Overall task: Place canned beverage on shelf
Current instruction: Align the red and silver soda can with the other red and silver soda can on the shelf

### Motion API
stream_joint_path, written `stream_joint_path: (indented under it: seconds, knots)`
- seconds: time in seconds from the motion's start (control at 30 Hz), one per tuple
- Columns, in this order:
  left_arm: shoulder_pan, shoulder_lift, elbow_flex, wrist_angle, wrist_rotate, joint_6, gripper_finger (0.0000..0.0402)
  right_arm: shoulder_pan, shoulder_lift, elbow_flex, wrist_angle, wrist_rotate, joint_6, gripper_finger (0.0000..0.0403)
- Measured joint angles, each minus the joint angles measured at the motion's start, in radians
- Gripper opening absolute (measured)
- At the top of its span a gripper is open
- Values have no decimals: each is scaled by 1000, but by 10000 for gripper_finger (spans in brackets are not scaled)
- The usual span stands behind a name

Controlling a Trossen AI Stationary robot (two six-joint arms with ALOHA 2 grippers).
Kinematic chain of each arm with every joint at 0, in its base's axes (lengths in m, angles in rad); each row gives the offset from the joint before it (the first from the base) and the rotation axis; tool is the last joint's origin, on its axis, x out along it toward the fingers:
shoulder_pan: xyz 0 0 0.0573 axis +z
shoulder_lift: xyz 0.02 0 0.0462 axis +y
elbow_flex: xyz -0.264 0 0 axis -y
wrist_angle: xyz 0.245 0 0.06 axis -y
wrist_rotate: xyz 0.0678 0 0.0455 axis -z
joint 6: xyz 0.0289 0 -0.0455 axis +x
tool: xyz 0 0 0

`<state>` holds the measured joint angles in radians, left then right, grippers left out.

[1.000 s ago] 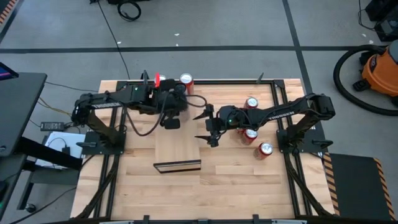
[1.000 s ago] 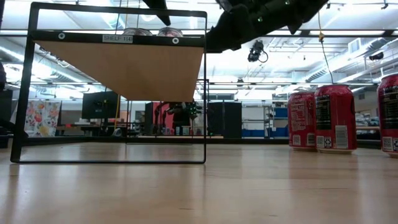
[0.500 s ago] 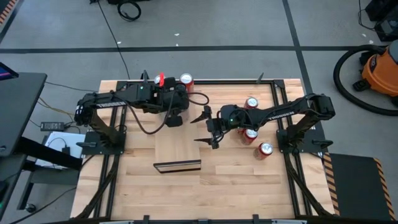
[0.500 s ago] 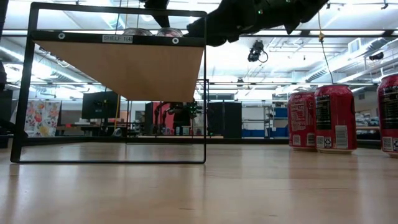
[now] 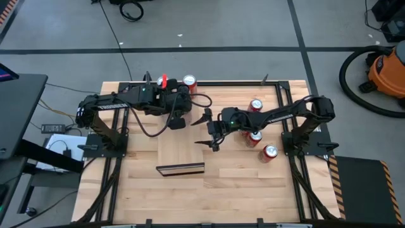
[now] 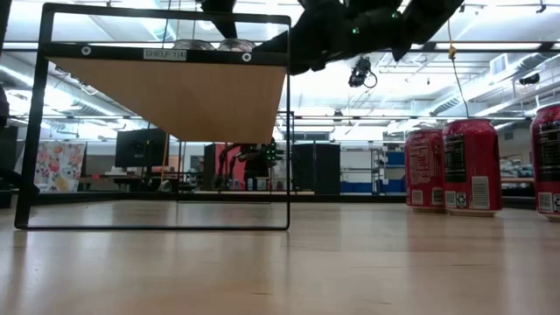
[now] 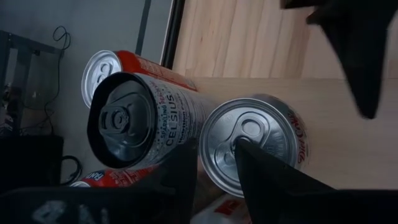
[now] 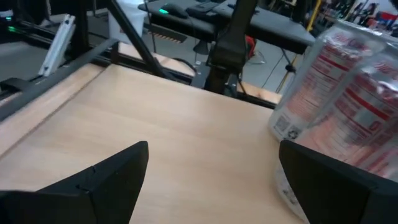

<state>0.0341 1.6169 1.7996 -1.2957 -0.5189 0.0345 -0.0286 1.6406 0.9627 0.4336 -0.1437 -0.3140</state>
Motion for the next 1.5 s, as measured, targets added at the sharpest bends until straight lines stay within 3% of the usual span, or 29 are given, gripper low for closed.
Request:
stream_joint_path:
  seconds: [0.63,1.23,1.5]
  knots:
    - [-8,-3,0,-3,35,-51,121,-140,10,0,-19,36,45,372]
    - [-56,-2,60,-54,23,-65,121,-10,10,0,-15,-110,92,372]
    - [-64,-5,60,-139,8,-67,121,13,9,0,73,-109,130,372]
